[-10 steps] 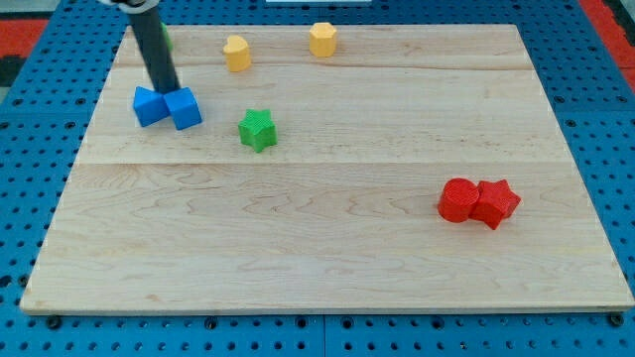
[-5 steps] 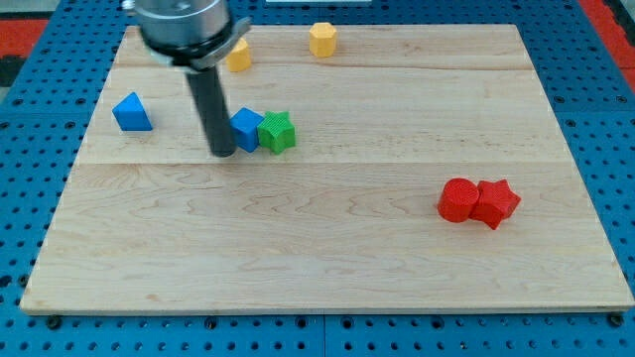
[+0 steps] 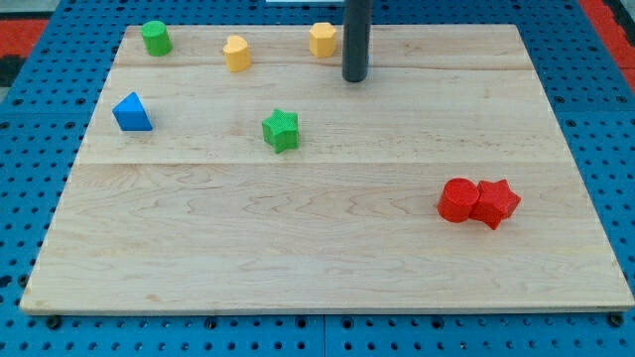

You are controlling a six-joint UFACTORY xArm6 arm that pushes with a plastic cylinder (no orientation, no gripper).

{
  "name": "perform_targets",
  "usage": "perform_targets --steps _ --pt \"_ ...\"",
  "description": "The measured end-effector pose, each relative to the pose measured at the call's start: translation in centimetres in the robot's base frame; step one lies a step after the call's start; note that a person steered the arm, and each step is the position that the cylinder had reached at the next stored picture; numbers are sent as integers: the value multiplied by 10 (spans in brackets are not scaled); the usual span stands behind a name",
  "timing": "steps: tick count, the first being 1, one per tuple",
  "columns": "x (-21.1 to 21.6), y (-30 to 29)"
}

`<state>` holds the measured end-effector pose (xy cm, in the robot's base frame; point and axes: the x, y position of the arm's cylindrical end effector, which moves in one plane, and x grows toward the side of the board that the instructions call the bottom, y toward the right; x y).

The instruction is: Move the blue cube towards top right

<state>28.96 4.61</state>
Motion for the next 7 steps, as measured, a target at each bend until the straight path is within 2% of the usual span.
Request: perform_targets --steps 1,2,4,5,6,7 --pt "-1 -39" --pt "-23 -24" --pt "-30 78" --pt "-31 98" --pt "-17 60" --pt "-35 44"
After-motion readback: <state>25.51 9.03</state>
